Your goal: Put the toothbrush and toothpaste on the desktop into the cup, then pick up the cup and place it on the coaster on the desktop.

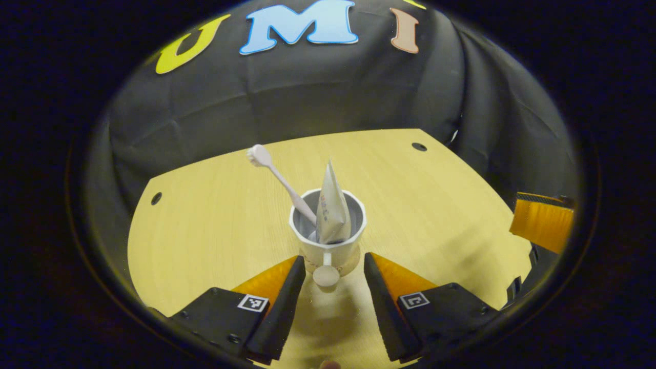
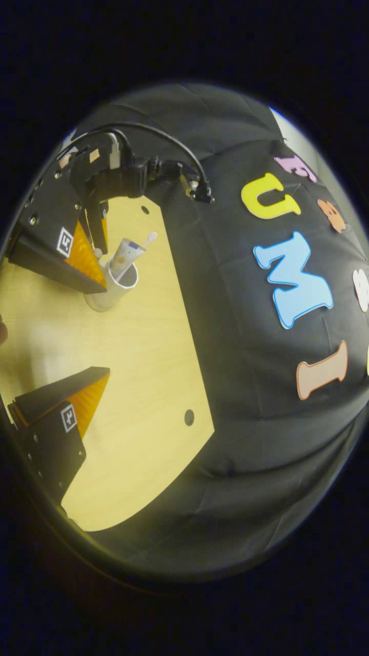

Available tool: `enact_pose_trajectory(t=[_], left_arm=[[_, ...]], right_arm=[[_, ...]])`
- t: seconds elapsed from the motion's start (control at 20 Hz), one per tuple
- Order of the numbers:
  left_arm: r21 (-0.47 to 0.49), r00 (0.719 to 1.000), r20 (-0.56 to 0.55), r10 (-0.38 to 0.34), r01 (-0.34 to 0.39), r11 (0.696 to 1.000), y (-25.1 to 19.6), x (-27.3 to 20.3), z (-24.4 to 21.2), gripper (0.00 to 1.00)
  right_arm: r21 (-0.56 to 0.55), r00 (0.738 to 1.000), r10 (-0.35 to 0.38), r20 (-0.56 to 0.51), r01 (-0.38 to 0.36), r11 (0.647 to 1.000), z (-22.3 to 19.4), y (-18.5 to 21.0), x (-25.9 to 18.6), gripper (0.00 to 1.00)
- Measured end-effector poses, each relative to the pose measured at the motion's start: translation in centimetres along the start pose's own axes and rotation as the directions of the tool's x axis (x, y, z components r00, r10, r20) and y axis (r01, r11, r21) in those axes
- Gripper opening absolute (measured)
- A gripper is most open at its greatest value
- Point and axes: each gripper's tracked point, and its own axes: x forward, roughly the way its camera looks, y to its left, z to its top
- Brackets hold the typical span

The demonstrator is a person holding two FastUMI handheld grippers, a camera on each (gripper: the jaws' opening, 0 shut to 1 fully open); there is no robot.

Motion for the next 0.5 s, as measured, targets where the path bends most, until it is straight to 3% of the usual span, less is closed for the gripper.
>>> enact_pose_trajectory(t=[0.05, 0.25, 0.3, 0.35, 0.5], left_arm=[[-0.012, 1.000, 0.029, 0.007, -0.006, 1.000, 0.0, -0.9, 0.5, 0.79], [-0.062, 0.984, 0.166, 0.066, -0.057, 0.996, 0.9, -5.2, 2.3, 0.82], [-0.070, 0.976, 0.201, 0.080, -0.067, 0.995, 1.1, -6.5, 2.9, 0.75], [-0.079, 0.967, 0.238, 0.092, -0.075, 0.994, 1.3, -8.0, 3.5, 0.82], [-0.097, 0.929, 0.346, 0.132, -0.104, 0.990, 2.3, -11.9, 5.3, 0.82]], right_arm=[[-0.017, 1.000, 0.011, 0.006, -0.011, 1.000, 0.2, 0.3, -0.4, 0.88], [-0.097, 0.998, 0.044, 0.047, -0.040, 0.995, 0.7, 1.3, -1.9, 0.88], [-0.113, 0.997, 0.049, 0.058, -0.042, 0.993, 0.9, 1.6, -2.1, 0.88], [-0.129, 0.996, 0.051, 0.071, -0.041, 0.991, 1.2, 1.9, -2.3, 0.88], [-0.171, 0.990, 0.047, 0.131, -0.024, 0.985, 2.2, 2.8, -3.7, 0.88]])
